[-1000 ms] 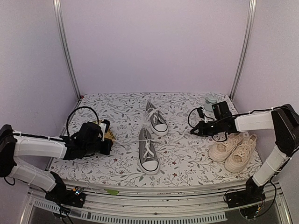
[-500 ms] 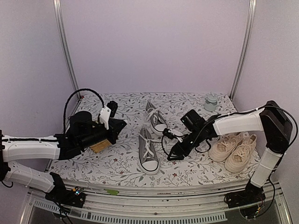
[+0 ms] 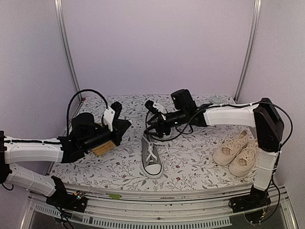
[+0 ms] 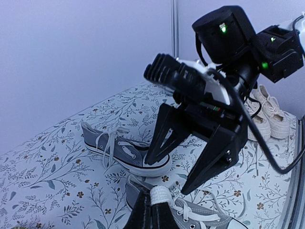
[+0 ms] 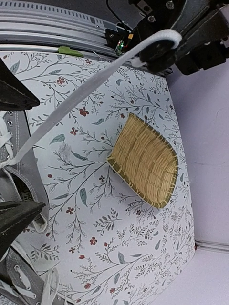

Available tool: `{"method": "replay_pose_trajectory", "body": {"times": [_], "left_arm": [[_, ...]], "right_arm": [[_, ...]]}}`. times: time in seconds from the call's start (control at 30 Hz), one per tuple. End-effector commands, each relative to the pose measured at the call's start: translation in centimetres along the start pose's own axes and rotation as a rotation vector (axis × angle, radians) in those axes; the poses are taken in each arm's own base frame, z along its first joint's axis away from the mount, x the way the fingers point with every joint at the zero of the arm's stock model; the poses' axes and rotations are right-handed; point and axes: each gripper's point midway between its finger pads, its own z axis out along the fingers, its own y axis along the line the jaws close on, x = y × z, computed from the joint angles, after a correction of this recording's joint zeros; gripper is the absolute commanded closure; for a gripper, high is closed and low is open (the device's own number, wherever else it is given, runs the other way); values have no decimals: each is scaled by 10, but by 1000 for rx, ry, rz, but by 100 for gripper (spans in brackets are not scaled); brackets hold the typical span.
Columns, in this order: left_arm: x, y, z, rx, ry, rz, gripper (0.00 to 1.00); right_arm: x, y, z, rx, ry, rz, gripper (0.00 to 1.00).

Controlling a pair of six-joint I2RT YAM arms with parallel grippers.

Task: Tie the shoes
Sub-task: Pass from the left arm to the right

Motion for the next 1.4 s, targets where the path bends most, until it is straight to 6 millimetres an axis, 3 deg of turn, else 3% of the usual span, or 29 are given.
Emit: {"method": "replay_pose_trajectory", "body": {"times": [0.0, 0.13, 0.33, 0.43, 0.53, 0.67, 0.73, 0.8, 0.87, 1.0, 1.1, 1.13, 1.27, 1.37], "left_arm": [[-20, -4, 4, 6, -56, 24, 100], [-19, -4, 5, 5, -54, 26, 100], [-19, -3, 7, 2, -51, 30, 100], [-20, -4, 6, 5, -55, 31, 100], [-22, -3, 6, 1, -61, 34, 100], [-22, -4, 4, 3, -66, 31, 100], [-17, -6, 3, 16, -56, 21, 100], [-2, -7, 1, 25, -26, 9, 100], [34, -9, 0, 30, 36, 18, 100], [90, -40, 13, 180, 171, 82, 100], [117, -73, 24, 332, 245, 163, 100], [122, -82, 25, 371, 262, 191, 96], [126, -104, 18, 503, 303, 276, 45], [121, -101, 7, 533, 346, 329, 35]], "right_arm": [[11, 3, 26, -77, -16, -57, 36], [16, 1, 34, -90, -18, -55, 38], [26, 1, 40, -106, -3, -35, 53], [28, 0, 42, -106, -2, -31, 66], [24, 0, 43, -108, -10, -37, 71], [21, -2, 41, -92, -11, -41, 93], [19, -5, 38, -69, -6, -41, 99], [17, -10, 33, -41, -5, -34, 99], [14, -14, 22, -33, -26, -20, 99], [14, -13, 13, -38, -51, -1, 99], [19, -14, 13, -28, -42, -2, 99], [20, -14, 13, -24, -40, -5, 99], [21, -11, 12, -38, -47, -37, 99], [19, -10, 9, -41, -58, -66, 99]]}}
